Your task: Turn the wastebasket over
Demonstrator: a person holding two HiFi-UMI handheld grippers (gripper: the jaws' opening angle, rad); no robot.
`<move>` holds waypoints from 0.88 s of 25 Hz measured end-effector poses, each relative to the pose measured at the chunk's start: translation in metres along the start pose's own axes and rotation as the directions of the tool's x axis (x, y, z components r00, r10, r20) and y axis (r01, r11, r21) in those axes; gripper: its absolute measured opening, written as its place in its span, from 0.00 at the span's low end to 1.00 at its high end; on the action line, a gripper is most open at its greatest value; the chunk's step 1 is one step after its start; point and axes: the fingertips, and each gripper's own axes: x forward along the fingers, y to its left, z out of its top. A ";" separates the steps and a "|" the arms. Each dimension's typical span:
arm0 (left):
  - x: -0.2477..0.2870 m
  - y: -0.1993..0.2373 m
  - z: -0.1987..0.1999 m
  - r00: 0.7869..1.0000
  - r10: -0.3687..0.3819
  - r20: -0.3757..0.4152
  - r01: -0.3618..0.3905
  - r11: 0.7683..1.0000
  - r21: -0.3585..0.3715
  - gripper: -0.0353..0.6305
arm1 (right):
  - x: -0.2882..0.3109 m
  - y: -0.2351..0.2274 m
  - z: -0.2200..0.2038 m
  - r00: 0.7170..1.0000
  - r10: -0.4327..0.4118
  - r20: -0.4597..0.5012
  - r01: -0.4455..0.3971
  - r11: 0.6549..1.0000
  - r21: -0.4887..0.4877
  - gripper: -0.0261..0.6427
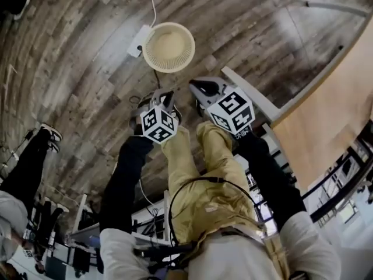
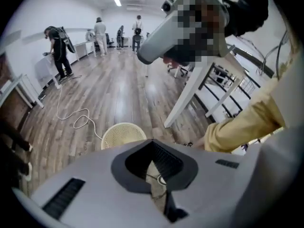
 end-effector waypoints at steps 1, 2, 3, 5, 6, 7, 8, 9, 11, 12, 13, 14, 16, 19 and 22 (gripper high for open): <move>-0.026 -0.002 0.008 0.999 0.018 0.029 -0.017 0.999 -0.032 0.05 | -0.013 0.013 0.017 1.000 -0.001 0.023 0.001 1.000 -0.017 0.07; -0.052 -0.006 0.014 0.998 0.038 0.052 -0.035 0.998 -0.061 0.05 | -0.028 0.027 0.031 0.999 -0.001 0.043 0.002 1.000 -0.031 0.07; -0.077 -0.011 0.020 0.996 0.062 0.071 -0.055 0.994 -0.090 0.05 | -0.043 0.042 0.043 0.998 0.000 0.061 0.003 0.999 -0.043 0.07; -0.124 -0.020 0.032 0.987 0.119 0.112 -0.101 0.982 -0.160 0.05 | -0.073 0.072 0.064 0.995 0.006 0.100 0.000 0.998 -0.067 0.07; -0.145 -0.023 0.039 0.979 0.153 0.135 -0.124 0.971 -0.203 0.05 | -0.087 0.087 0.073 0.992 0.013 0.122 -0.003 0.997 -0.079 0.07; -0.165 -0.024 0.047 0.968 0.191 0.161 -0.147 0.957 -0.249 0.05 | -0.101 0.103 0.083 0.989 0.019 0.144 -0.006 0.996 -0.094 0.07; -0.185 -0.024 0.057 0.953 0.235 0.191 -0.173 0.940 -0.294 0.05 | -0.115 0.117 0.093 0.986 0.025 0.167 -0.006 0.994 -0.113 0.07; -0.205 -0.019 0.068 0.933 0.283 0.223 -0.198 0.920 -0.337 0.05 | -0.128 0.131 0.105 0.981 0.029 0.192 -0.002 0.991 -0.137 0.07; -0.249 -0.009 0.092 0.882 0.374 0.286 -0.237 0.877 -0.417 0.05 | -0.155 0.159 0.131 0.968 0.032 0.247 0.016 0.982 -0.188 0.07; -0.273 -0.007 0.105 0.856 0.411 0.313 -0.246 0.857 -0.452 0.05 | -0.170 0.174 0.144 0.960 0.030 0.278 0.030 0.977 -0.210 0.07; -0.295 -0.006 0.117 0.830 0.442 0.340 -0.250 0.840 -0.482 0.05 | -0.186 0.188 0.156 0.950 0.027 0.312 0.047 0.972 -0.228 0.07; -0.316 -0.005 0.129 0.803 0.470 0.368 -0.251 0.826 -0.505 0.05 | -0.202 0.201 0.167 0.938 0.024 0.347 0.066 0.967 -0.246 0.07; -0.352 -0.004 0.150 0.749 0.514 0.417 -0.257 0.807 -0.532 0.05 | -0.232 0.222 0.189 0.909 0.025 0.417 0.102 0.955 -0.280 0.07; -0.399 -0.012 0.174 0.685 0.554 0.472 -0.271 0.796 -0.541 0.05 | -0.273 0.250 0.208 0.872 0.036 0.489 0.139 0.938 -0.317 0.07; -0.445 -0.018 0.192 0.628 0.577 0.523 -0.270 0.792 -0.548 0.05 | -0.306 0.272 0.227 0.835 0.040 0.549 0.175 0.927 -0.333 0.07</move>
